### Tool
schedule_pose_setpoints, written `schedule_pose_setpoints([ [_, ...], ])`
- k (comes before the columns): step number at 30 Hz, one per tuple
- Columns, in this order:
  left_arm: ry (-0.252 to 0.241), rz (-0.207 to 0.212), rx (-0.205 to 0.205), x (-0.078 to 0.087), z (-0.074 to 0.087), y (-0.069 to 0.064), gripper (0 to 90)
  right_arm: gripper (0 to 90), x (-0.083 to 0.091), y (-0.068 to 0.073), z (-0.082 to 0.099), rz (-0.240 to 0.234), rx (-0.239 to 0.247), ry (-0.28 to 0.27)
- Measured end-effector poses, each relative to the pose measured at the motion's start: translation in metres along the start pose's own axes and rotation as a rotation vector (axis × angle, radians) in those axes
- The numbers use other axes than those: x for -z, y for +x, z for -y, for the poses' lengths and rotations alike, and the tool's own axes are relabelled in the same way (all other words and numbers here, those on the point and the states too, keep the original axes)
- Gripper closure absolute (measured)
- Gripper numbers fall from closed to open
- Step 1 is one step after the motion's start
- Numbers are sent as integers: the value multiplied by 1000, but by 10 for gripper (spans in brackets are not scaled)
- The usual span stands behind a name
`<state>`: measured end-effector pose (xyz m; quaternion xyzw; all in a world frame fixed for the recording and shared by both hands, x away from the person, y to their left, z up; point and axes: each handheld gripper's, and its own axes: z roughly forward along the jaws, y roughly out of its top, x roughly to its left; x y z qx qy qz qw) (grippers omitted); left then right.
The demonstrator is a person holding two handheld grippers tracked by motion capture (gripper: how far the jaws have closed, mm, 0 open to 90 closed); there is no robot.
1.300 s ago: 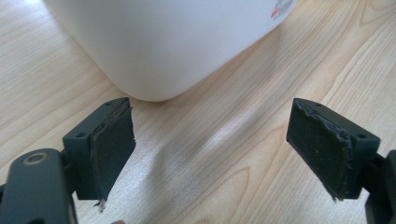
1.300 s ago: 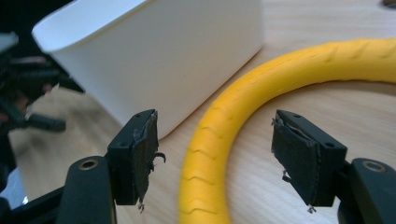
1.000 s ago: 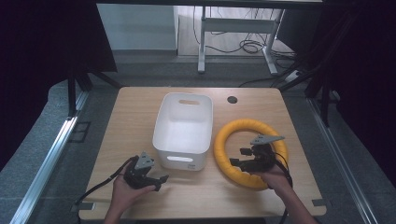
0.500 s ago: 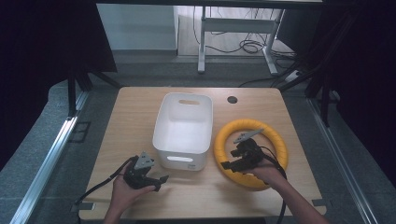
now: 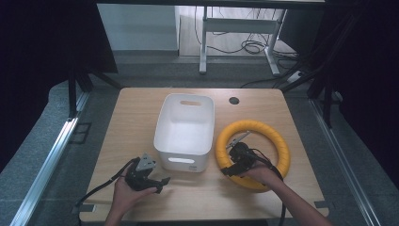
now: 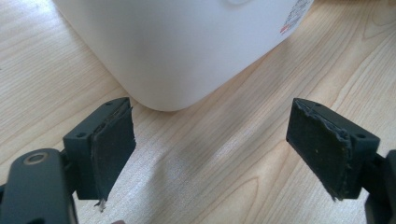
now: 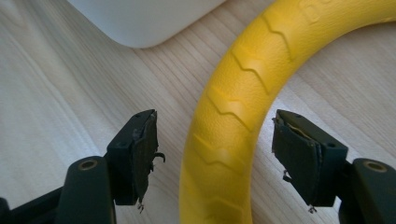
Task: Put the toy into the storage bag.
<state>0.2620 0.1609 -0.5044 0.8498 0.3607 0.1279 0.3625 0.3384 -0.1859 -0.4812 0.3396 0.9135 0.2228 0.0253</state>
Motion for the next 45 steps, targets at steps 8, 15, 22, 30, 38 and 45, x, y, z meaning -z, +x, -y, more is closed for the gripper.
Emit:
schedule_pose_setpoints([
  [8, 3, 4, -1, -1, 0, -1, 156, 317, -20, 5, -5, 62, 23, 94],
  [15, 15, 9, -3, -5, 1, -1, 156, 338, -28, 7, -5, 89, 33, 153],
  [22, 12, 20, 0, -6, 1, -2, 156, 427, -29, 6, -5, 94, 25, 168],
  [30, -1, 33, 4, -4, 0, -1, 156, 470, -26, 0, -7, 38, -8, 164],
  [38, 1, 32, 4, -5, 0, -1, 156, 477, 8, -22, -9, -98, -106, 9],
  [45, -3, 30, 5, -4, 0, -1, 156, 478, 40, -39, -11, -169, -159, -100],
])
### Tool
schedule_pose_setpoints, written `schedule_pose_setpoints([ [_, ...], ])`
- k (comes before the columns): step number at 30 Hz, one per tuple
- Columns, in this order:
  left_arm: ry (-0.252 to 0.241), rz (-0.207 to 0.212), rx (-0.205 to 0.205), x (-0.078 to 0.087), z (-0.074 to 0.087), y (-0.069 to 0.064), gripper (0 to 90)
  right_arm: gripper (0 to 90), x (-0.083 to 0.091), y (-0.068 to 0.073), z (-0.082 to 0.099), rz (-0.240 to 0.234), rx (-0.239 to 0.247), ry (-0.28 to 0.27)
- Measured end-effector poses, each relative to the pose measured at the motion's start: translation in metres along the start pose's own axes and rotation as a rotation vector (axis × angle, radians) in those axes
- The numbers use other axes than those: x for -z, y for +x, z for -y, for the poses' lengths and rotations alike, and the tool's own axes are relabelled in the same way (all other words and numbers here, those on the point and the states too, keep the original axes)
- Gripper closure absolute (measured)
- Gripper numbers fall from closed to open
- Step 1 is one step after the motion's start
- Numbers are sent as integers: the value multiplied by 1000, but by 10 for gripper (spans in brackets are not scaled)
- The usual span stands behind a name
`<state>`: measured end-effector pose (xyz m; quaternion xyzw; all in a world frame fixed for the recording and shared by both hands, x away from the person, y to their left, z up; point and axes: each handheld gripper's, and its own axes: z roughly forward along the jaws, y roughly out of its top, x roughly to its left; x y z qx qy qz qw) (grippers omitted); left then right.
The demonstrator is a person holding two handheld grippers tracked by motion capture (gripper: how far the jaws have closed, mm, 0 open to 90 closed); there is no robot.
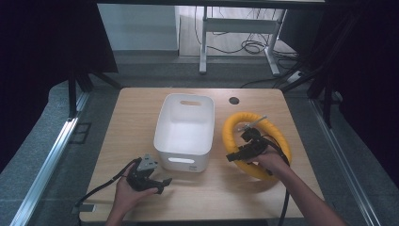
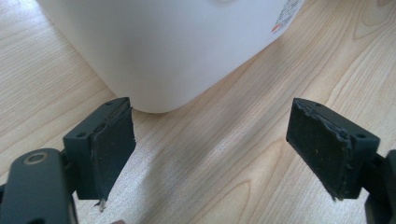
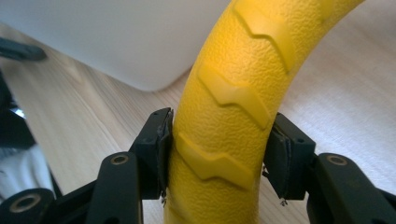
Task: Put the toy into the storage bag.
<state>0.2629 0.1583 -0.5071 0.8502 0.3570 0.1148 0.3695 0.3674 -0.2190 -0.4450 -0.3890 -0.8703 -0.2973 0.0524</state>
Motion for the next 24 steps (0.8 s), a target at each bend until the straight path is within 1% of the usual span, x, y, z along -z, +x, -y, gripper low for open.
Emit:
schedule_pose_setpoints([
  [4, -1, -1, -1, 0, 0, 0, 156, 479, 15, -5, -1, -19, -12, -56],
  [8, -4, -1, 0, 1, 0, 0, 156, 480, 31, -12, 0, -52, -41, -120],
  [9, -4, 0, 1, 1, 0, 0, 156, 481, 34, -13, 1, -58, -44, -132],
  [10, -4, 0, 1, 1, 0, 0, 156, 481, 34, -13, 1, -58, -44, -132],
  [11, -3, 0, 1, 0, 0, 0, 156, 481, 41, -16, 2, -72, -55, -160],
  [12, -3, 0, 1, 0, 0, 0, 156, 482, 44, -18, 2, -77, -58, -172],
  [16, -2, 0, 2, 0, 0, 0, 156, 482, 54, -21, 3, -79, -70, -208],
  [17, -2, -1, 1, 0, 0, 0, 156, 482, 54, -21, 3, -79, -70, -208],
  [18, -4, -1, 1, 0, 0, 0, 156, 483, 59, -21, 4, -77, -70, -224],
  [24, -6, -1, 2, 1, 0, 0, 156, 485, 66, -22, 7, -76, -72, -256],
])
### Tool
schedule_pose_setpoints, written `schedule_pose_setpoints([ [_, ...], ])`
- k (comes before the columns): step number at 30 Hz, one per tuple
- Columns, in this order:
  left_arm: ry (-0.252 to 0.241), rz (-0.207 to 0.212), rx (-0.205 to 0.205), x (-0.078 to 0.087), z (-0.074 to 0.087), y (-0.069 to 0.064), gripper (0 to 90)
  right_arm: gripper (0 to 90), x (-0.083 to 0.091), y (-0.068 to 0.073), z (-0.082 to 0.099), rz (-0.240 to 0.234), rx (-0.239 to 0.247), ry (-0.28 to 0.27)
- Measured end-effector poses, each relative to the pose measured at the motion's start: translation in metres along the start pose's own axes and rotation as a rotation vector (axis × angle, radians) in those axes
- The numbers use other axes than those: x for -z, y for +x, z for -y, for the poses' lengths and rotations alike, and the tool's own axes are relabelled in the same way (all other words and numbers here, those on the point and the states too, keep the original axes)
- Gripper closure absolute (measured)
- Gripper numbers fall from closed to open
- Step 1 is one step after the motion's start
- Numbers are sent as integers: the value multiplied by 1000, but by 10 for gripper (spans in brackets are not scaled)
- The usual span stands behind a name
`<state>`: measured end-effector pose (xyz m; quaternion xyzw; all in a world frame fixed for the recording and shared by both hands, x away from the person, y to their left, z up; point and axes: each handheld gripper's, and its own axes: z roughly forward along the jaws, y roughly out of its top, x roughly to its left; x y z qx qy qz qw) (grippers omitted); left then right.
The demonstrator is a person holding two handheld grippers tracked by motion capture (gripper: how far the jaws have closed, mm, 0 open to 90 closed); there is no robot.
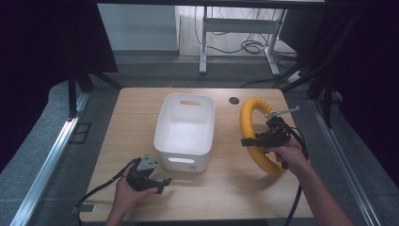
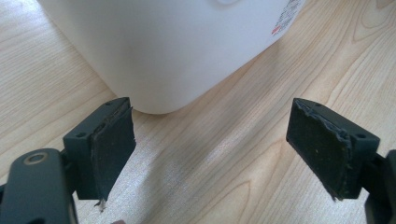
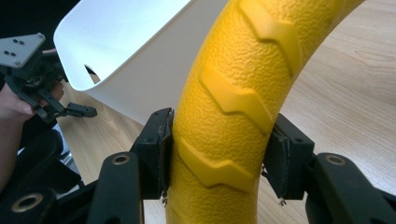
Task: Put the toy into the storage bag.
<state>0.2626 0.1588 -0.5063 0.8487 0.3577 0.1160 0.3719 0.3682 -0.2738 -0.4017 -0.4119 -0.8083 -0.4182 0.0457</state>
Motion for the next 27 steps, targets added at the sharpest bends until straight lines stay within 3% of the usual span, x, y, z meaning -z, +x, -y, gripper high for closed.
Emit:
schedule_pose_setpoints([
  [6, -1, -2, -1, 0, 0, 0, 156, 485, 7, -2, -1, -4, -7, -31],
  [12, -2, -3, -3, 1, 0, 1, 156, 488, 23, -6, -4, -19, -27, -106],
  [19, -3, -3, -3, 1, 0, 1, 156, 491, 39, 0, -9, -80, -34, -230],
  [27, -1, -3, -7, 1, 0, 1, 156, 492, 44, 12, -12, -109, -3, -311],
])
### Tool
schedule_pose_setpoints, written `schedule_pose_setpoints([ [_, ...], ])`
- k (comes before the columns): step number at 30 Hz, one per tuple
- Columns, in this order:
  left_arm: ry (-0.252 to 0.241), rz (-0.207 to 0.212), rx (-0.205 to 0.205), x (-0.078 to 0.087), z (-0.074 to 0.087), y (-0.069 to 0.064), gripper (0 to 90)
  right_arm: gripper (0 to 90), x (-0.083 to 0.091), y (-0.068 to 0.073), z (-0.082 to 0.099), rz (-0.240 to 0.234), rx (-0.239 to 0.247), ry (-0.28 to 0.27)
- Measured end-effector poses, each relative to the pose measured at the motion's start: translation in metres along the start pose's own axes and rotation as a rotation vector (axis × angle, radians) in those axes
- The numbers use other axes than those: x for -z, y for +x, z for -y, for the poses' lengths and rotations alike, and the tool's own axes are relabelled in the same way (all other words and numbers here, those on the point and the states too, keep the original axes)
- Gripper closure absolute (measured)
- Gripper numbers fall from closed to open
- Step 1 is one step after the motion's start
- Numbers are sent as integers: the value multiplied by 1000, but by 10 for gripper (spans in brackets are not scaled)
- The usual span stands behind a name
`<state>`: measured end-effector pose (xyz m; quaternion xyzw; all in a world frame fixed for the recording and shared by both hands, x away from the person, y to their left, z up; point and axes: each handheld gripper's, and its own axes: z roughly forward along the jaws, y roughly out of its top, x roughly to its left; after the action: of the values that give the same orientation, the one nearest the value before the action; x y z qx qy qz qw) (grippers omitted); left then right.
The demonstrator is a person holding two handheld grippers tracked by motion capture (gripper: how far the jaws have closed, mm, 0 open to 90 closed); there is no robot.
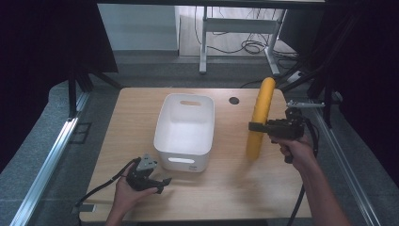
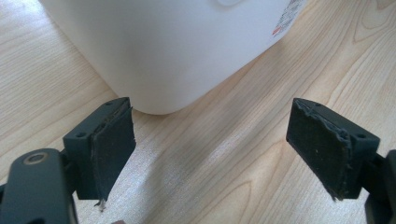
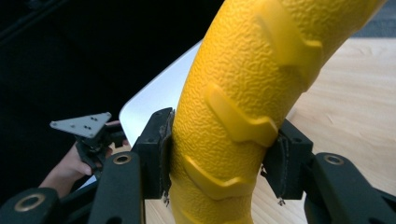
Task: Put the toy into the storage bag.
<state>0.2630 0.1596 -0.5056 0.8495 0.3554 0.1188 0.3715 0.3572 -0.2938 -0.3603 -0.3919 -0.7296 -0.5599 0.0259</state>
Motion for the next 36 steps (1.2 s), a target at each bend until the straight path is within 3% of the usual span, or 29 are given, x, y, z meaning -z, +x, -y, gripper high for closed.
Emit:
schedule_pose_setpoints([
  [4, 0, 0, 0, 0, 0, 0, 156, 491, -2, 10, -3, -5, 15, -35],
  [16, 1, 3, 4, -1, 0, -1, 156, 489, -14, 18, 7, 18, 8, -153],
  [24, 2, 3, 3, -2, 0, -1, 156, 487, -27, 31, 17, 77, 17, -275],
  [25, -1, 11, 6, -2, 0, -1, 156, 486, -32, 39, 21, 98, 26, -310],
  [28, -17, 40, 14, -1, 0, -1, 156, 486, -37, 46, 24, 110, 36, -347],
  [36, -20, 37, 10, 0, 0, -1, 157, 485, -53, 60, 35, 167, 44, -437],
])
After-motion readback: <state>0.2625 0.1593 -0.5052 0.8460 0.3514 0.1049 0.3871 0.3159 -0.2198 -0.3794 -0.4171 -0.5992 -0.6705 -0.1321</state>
